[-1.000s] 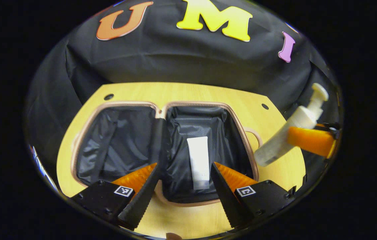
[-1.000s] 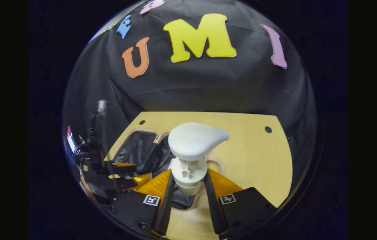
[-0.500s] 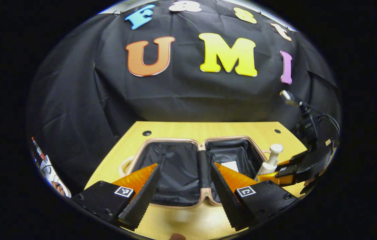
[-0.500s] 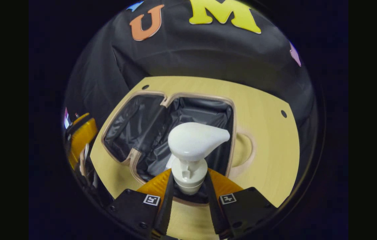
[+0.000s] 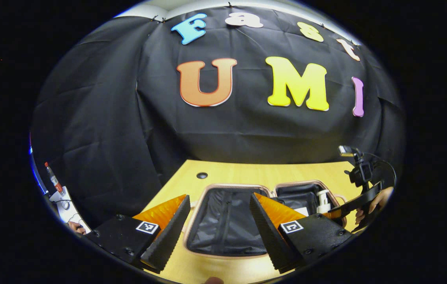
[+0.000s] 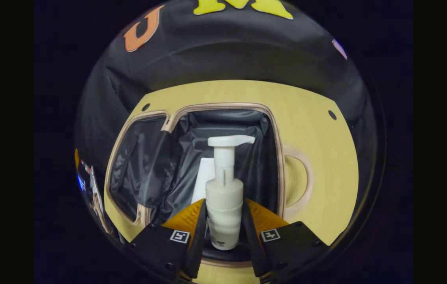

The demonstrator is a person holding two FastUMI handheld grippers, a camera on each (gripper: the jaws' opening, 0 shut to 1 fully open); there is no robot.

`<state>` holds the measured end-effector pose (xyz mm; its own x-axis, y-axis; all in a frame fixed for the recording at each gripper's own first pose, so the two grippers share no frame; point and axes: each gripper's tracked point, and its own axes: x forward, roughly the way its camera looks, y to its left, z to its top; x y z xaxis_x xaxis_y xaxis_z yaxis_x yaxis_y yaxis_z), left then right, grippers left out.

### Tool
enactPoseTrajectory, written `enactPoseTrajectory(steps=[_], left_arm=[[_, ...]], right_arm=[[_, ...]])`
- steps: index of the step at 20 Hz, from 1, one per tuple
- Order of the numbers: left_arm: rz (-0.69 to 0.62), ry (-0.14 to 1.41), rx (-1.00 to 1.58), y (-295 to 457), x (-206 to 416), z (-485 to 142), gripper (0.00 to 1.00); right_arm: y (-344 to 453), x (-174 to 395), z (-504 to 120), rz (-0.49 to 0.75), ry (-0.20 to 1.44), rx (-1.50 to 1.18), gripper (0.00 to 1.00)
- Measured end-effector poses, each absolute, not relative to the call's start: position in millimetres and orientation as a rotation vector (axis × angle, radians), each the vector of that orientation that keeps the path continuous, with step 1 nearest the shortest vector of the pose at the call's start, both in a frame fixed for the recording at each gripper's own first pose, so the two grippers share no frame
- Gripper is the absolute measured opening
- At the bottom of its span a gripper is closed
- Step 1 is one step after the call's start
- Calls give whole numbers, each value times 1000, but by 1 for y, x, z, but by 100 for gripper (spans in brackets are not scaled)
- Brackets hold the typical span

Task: First open the suitcase, pack the skin care products into it, and then close the suitcase.

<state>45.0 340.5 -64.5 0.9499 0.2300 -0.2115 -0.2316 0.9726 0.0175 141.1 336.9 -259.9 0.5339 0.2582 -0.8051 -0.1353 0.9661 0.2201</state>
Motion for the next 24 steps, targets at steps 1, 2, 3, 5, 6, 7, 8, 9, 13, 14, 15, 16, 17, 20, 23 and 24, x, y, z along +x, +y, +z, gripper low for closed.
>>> enactPoseTrajectory(steps=[1,2,3,5,6,7,8,9,13,14,15,16,17,20,23,24], left_arm=[[240,193,-3,348,46,-56,96],[252,178,1,358,46,-52,96],[272,165,2,370,48,-49,96],[315,177,-18,393,49,-50,96],[332,181,-34,403,50,-52,100],[335,181,-52,412,54,-54,96],[322,180,-76,419,55,-57,96],[316,173,-111,429,58,-60,96],[388,252,-315,482,60,-109,97],[402,272,-363,497,60,-121,98],[408,293,-402,508,61,-133,99],[412,312,-436,517,61,-145,99],[416,333,-477,524,61,-157,99],[368,380,-666,521,71,-197,99],[320,471,-790,507,78,-238,98],[311,492,-798,502,80,-250,97]], right_arm=[[335,145,-268,195,1011,141,48],[333,148,-274,172,1034,143,48],[334,150,-281,154,1052,148,48],[336,149,-287,134,1083,152,48],[338,148,-290,128,1095,154,48],[336,147,-292,119,1099,156,49],[335,147,-293,113,1104,159,49],[335,146,-293,112,1106,167,50],[332,140,-278,136,1064,162,60],[335,137,-268,159,1042,175,64],[336,132,-256,180,1017,182,73],[332,128,-242,188,979,175,74],[325,128,-227,187,928,166,72],[315,106,-170,270,781,187,76],[279,75,-118,283,661,129,79],[267,63,-98,286,616,121,79]])
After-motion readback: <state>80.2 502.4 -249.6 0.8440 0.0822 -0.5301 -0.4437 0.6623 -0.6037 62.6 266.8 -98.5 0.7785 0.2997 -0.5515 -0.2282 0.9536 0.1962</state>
